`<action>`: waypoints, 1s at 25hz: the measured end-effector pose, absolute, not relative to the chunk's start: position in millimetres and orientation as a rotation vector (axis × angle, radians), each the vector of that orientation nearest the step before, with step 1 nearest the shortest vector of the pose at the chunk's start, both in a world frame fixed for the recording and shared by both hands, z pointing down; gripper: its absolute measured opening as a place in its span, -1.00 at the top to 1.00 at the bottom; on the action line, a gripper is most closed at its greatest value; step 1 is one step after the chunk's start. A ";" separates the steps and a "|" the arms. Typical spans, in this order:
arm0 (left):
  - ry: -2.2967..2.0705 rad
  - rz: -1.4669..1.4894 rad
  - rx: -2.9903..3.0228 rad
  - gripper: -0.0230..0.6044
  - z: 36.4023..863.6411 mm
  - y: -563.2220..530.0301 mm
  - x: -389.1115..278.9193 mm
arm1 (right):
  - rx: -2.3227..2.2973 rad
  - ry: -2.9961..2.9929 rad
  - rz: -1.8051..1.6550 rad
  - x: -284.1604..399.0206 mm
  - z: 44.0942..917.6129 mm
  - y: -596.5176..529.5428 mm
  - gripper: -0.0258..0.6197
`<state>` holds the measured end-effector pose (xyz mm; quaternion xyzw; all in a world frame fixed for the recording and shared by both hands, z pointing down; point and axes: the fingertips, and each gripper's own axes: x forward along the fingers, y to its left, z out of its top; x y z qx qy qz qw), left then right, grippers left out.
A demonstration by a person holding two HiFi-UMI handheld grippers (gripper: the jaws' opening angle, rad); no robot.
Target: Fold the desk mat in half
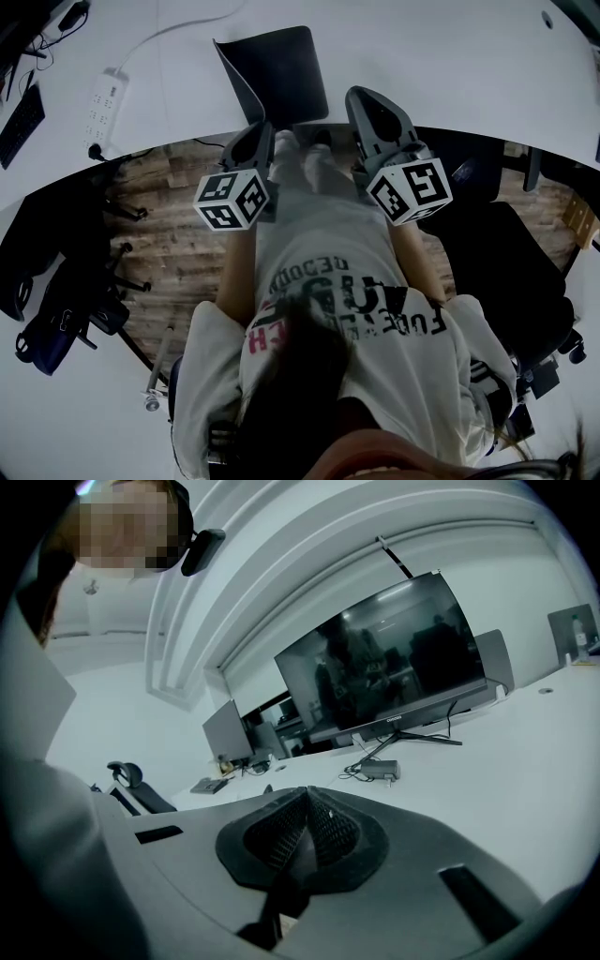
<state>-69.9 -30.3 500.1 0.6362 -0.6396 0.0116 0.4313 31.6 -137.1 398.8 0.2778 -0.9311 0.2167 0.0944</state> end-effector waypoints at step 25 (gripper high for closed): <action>-1.512 0.086 1.652 0.89 500.3 -60.4 -26.4 | 0.888 -2.746 0.690 60.0 405.0 -159.1 0.92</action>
